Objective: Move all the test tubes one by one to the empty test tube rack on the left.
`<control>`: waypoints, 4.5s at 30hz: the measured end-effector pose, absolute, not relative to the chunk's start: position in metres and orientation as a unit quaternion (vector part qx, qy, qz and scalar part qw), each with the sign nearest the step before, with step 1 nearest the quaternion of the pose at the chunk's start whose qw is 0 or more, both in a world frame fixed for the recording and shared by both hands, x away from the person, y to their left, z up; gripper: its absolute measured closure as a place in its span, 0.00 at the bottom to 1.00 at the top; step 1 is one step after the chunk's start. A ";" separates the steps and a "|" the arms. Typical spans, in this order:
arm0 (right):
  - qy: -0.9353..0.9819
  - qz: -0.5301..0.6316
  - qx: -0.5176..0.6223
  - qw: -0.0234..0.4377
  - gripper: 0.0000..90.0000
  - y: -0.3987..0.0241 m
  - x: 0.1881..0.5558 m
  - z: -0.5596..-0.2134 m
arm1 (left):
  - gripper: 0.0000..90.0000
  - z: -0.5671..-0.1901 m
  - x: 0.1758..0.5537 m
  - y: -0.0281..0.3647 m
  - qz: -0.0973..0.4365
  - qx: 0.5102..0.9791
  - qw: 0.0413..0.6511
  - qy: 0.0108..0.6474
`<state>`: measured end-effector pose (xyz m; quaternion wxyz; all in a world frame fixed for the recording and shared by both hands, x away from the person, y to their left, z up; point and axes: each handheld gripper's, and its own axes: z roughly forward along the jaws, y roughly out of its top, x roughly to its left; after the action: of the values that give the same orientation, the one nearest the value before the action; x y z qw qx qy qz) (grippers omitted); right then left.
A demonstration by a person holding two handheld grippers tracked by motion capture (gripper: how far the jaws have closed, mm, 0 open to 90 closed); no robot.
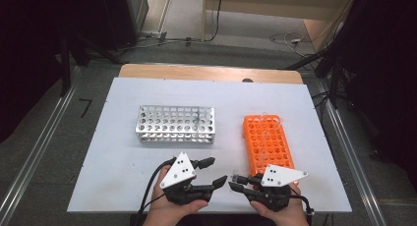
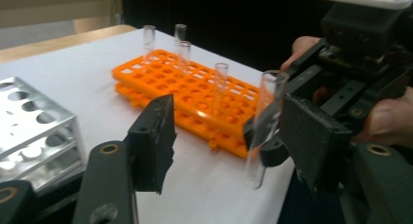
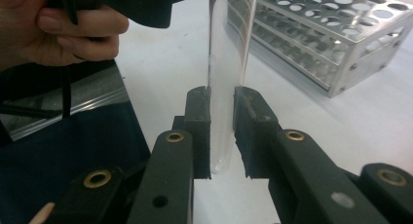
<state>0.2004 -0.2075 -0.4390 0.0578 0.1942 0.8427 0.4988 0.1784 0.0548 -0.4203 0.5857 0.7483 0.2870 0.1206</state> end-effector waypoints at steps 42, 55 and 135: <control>0.836 0.513 0.186 0.056 0.63 -0.200 0.197 -0.438 | 0.84 -0.417 0.177 0.040 0.107 0.763 0.579 0.267; 0.804 0.531 0.247 0.104 0.26 -0.240 0.215 -0.420 | 0.84 -0.403 0.202 0.051 0.136 0.759 0.572 0.280; 0.760 0.530 0.345 0.152 0.00 -0.338 0.234 -0.440 | 0.84 -0.411 0.393 0.063 0.234 0.719 0.524 0.392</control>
<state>0.2341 -0.3384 -0.4402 0.1519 0.3446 0.7600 0.5297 0.3932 0.0628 -0.4111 0.5237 0.7191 0.3923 0.2338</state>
